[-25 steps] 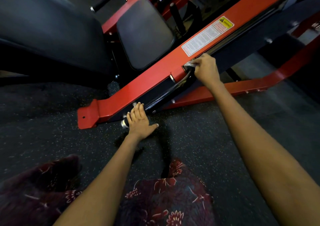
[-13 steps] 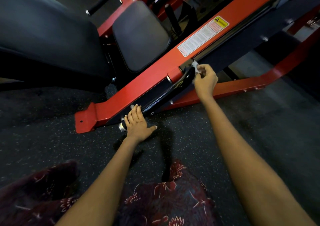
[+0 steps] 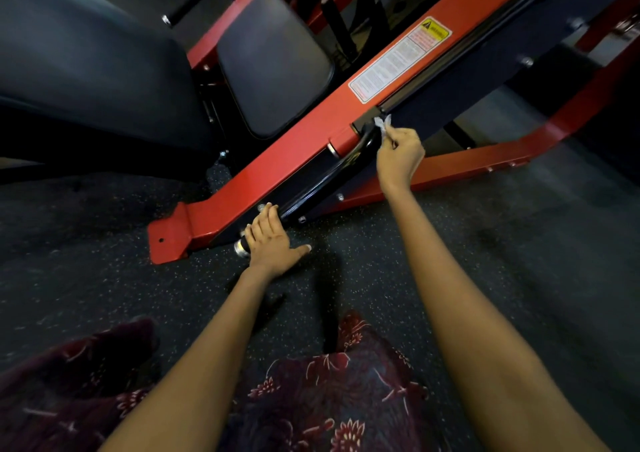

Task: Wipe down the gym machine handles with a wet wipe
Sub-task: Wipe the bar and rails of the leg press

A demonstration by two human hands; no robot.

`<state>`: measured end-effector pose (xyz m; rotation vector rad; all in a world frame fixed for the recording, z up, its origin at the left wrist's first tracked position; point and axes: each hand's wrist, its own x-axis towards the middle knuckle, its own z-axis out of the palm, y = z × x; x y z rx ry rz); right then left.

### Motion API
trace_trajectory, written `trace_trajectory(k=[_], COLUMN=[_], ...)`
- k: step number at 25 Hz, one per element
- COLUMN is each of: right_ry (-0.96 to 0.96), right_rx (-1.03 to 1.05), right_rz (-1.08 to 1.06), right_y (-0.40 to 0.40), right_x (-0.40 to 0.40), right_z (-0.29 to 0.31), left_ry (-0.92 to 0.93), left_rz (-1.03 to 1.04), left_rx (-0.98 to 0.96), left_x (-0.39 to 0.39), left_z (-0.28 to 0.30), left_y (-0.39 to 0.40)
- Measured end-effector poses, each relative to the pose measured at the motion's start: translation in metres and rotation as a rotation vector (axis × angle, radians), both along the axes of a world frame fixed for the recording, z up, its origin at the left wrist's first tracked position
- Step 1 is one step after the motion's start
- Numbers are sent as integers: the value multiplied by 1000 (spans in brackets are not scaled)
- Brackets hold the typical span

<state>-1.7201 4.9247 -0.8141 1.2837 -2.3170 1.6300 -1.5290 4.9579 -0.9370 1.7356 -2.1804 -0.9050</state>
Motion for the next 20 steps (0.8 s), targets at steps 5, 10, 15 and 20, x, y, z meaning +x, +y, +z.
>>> trace_trajectory(k=[5, 10, 15, 20], right_ry=[-52, -417, -601, -887], right_rx=[-104, -119, -187, 19], right_rz=[70, 23, -41, 74], right_y=[37, 27, 2, 34], right_x=[42, 33, 14, 49], right_z=[-42, -28, -15, -36], left_ry=[-21, -9, -3, 11], left_rz=[2, -3, -6, -5], left_rx=[-6, -3, 6, 4], left_x=[0, 0, 1, 1], left_z=[-2, 0, 0, 0], left_y=[0, 1, 0, 0])
